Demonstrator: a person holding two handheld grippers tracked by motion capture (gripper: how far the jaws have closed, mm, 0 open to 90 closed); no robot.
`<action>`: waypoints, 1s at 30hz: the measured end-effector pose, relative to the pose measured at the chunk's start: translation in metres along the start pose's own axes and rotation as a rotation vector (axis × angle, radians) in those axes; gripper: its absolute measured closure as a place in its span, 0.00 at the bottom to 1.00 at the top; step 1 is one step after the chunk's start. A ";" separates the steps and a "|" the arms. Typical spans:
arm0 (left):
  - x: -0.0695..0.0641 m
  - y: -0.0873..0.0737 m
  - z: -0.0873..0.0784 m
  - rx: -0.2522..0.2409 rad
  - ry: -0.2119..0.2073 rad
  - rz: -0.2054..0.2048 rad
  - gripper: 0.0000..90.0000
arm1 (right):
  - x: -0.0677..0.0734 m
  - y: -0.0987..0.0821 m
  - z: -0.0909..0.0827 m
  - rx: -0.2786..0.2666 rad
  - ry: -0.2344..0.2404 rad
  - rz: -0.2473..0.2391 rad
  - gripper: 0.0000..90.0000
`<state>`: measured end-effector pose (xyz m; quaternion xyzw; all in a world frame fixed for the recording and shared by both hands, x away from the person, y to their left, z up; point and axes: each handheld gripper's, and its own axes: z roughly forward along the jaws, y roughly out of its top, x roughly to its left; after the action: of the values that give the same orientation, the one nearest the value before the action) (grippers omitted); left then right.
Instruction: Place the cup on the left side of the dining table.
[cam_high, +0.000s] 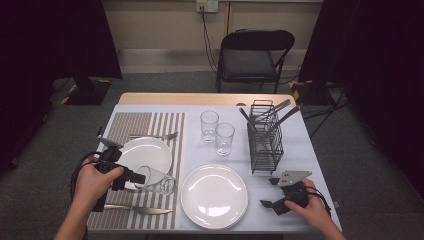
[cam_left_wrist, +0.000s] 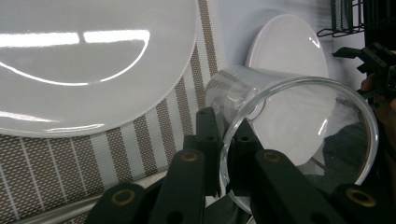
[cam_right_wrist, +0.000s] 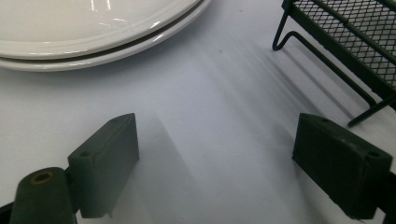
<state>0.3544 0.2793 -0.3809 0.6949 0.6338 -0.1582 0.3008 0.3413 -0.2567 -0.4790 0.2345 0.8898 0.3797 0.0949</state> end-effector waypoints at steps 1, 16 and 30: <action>0.002 -0.001 -0.001 -0.003 0.012 0.006 0.95 | 0.000 0.000 0.000 0.000 0.000 0.000 0.15; 0.008 -0.009 -0.001 0.007 0.015 -0.009 0.95 | 0.000 0.000 0.000 0.000 0.000 0.000 0.15; 0.015 -0.014 0.002 0.009 0.014 -0.029 0.95 | 0.000 0.000 0.000 -0.001 0.002 0.001 0.15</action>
<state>0.3435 0.2903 -0.3946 0.6880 0.6452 -0.1607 0.2909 0.3413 -0.2566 -0.4792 0.2343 0.8897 0.3805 0.0939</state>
